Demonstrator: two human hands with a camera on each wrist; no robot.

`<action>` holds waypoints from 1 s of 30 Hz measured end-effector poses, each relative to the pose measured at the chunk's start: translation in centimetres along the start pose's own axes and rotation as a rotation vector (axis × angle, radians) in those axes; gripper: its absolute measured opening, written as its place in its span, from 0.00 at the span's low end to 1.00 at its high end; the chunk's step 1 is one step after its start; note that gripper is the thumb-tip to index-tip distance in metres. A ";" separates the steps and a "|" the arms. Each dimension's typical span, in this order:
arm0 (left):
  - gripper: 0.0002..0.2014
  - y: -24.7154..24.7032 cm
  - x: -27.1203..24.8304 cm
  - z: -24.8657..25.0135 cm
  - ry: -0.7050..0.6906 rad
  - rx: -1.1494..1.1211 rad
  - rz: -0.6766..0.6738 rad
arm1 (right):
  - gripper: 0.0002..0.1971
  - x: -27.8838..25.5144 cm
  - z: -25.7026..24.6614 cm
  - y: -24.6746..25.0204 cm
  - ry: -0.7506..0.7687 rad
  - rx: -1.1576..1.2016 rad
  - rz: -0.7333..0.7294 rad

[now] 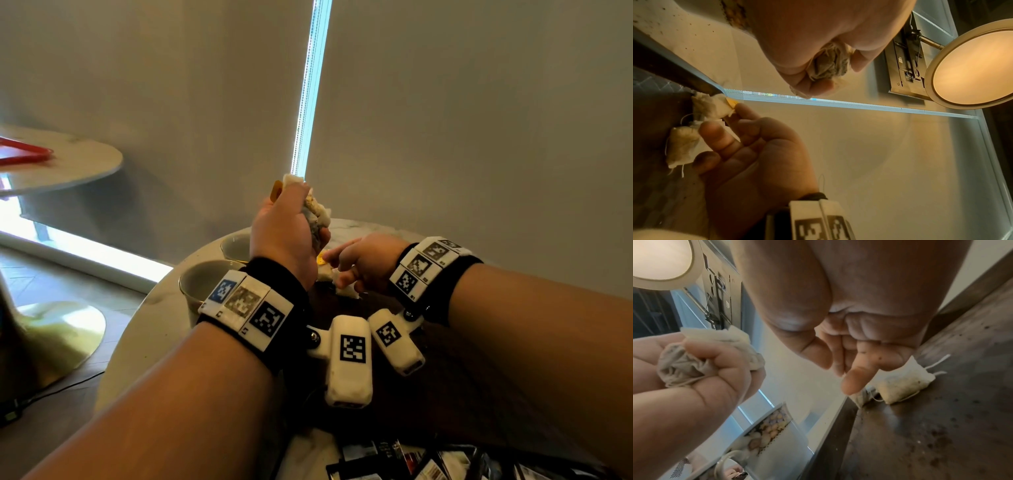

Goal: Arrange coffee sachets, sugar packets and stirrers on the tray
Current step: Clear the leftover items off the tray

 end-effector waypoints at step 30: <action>0.12 -0.1 0.1 -0.4 0.023 0.030 0.002 | 0.14 -0.5 -1.0 -1.1 0.043 -0.036 0.028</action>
Point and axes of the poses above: each hand's wrist, its own x-axis towards the middle knuckle, its own y-axis out of the back of the hand, z = x × y, the point moved 7 cm from there along x, towards the middle knuckle, and after that the axes turned 13 degrees about y, right-handed, at the moved point
